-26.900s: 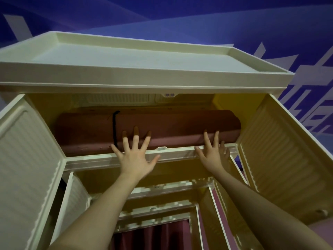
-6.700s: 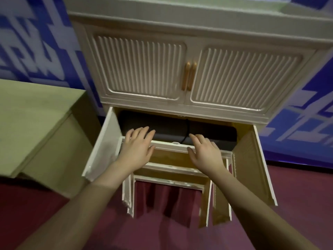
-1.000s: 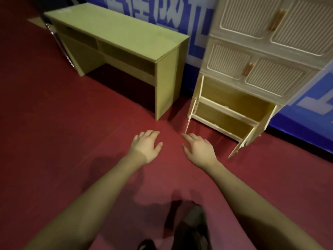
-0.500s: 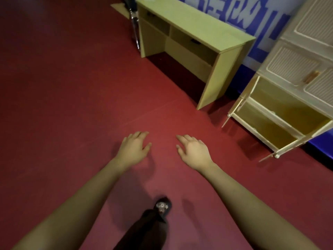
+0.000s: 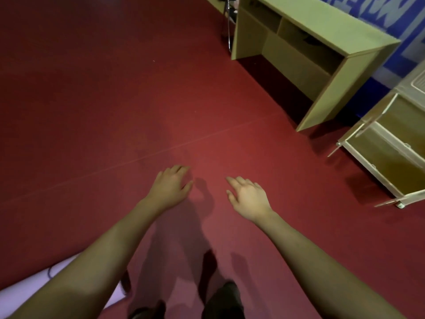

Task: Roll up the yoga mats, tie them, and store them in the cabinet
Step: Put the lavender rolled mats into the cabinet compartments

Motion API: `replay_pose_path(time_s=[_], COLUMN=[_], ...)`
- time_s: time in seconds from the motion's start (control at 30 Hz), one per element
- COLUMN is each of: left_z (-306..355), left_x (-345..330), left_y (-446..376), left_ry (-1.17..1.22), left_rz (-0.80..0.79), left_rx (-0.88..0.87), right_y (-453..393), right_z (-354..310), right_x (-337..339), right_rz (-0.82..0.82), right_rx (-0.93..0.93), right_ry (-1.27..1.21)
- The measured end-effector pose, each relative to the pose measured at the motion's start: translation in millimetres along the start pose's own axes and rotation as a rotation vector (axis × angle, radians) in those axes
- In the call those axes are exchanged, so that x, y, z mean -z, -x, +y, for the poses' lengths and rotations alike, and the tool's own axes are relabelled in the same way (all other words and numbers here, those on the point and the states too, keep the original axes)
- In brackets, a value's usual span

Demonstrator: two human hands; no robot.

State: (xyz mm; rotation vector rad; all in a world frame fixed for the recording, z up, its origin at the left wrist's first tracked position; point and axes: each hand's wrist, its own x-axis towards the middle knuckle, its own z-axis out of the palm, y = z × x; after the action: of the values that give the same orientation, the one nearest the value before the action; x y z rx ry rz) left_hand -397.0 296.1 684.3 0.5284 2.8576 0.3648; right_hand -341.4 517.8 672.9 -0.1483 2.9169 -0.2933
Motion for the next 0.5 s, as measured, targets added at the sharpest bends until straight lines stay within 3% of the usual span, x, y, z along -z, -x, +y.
replay_pose_path(time_s=[0.33,0.5], left_z=[-201,-261], left_x=[-3,-4], left_y=[117,169], left_ry=[-0.066,-0.082], left_rz=[-0.058,-0.091], left_rx=[-0.046,-0.126], right_y=[7,38], right_z=[-226,-306], right_x=[-86,-121], right_rz=[0.005,-0.036], right_rx=[-0.025,-0.057], right_ry=[0.009,0.001])
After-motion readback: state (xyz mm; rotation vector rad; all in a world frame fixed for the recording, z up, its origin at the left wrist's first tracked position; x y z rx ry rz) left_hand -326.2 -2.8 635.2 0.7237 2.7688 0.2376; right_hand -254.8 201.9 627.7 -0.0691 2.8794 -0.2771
